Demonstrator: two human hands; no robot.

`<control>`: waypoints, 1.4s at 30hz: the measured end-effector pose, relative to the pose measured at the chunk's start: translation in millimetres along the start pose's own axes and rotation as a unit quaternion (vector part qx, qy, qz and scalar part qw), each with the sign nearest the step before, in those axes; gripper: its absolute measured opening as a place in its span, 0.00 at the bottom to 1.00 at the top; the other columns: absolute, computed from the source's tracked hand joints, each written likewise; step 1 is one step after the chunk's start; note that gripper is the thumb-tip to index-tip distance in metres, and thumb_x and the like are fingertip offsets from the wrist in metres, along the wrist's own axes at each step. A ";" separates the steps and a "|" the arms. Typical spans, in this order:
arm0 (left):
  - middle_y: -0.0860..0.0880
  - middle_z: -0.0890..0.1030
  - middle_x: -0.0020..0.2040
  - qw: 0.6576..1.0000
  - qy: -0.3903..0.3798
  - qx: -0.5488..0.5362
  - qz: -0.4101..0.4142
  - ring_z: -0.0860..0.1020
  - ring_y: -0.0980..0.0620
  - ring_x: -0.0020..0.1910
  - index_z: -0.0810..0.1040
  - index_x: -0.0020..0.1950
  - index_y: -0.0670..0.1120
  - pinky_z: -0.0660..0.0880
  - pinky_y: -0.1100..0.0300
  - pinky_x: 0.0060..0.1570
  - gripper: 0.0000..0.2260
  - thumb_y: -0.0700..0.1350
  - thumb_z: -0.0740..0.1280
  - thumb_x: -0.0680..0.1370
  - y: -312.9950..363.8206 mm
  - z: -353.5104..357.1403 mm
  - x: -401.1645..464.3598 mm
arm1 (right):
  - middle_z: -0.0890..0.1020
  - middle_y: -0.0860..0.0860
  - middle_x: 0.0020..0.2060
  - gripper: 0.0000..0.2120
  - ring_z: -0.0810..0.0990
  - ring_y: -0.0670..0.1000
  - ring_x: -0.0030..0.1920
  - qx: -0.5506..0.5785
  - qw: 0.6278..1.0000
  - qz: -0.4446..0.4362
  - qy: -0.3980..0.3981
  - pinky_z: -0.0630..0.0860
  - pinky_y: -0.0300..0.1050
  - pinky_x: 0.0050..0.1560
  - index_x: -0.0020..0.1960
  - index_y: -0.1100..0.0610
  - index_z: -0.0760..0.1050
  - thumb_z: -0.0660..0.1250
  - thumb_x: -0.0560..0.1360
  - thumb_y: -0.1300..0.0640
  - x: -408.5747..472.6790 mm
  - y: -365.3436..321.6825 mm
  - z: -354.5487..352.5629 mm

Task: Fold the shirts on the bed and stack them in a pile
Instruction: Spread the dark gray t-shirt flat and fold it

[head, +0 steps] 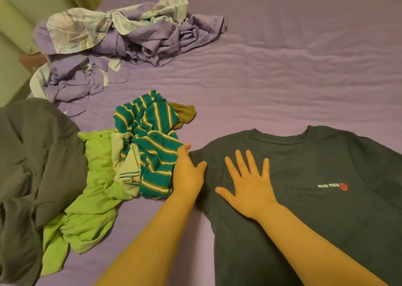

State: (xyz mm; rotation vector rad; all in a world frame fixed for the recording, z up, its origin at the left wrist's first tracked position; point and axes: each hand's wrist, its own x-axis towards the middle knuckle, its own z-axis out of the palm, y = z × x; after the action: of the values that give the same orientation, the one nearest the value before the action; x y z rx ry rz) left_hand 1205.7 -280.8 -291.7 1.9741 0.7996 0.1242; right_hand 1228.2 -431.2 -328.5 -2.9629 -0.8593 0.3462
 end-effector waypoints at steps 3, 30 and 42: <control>0.45 0.71 0.66 0.997 -0.025 0.017 0.068 0.71 0.47 0.64 0.60 0.73 0.48 0.71 0.54 0.63 0.28 0.37 0.66 0.76 7.4 1.2 2.8 | 0.29 0.52 0.70 0.42 0.30 0.60 0.73 -0.003 0.999 -0.004 -0.038 0.33 0.71 0.66 0.69 0.44 0.25 0.24 0.60 0.26 9.1 0.9 -0.2; 0.44 0.41 0.78 0.792 -0.189 0.556 0.165 0.39 0.43 0.76 0.40 0.77 0.47 0.38 0.41 0.73 0.32 0.62 0.45 0.80 25.4 65.8 -55.0 | 0.70 0.54 0.69 0.29 0.66 0.58 0.70 -0.027 0.999 0.001 -0.037 0.59 0.65 0.68 0.71 0.48 0.65 0.43 0.78 0.36 -76.3 100.9 0.1; 0.46 0.37 0.77 0.772 -0.318 0.494 0.240 0.35 0.42 0.75 0.39 0.77 0.51 0.33 0.41 0.69 0.28 0.59 0.46 0.82 103.5 203.1 -146.2 | 0.61 0.50 0.73 0.44 0.59 0.62 0.73 -0.063 0.991 0.090 -0.073 0.60 0.68 0.66 0.73 0.44 0.61 0.18 0.71 0.37 -95.6 288.6 -40.9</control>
State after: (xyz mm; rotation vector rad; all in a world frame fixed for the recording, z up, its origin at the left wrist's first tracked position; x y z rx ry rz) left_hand 1222.9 -550.8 -280.3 2.8963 -0.2106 -0.7990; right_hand 1310.0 -725.2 -297.4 -3.1758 -0.6490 0.5417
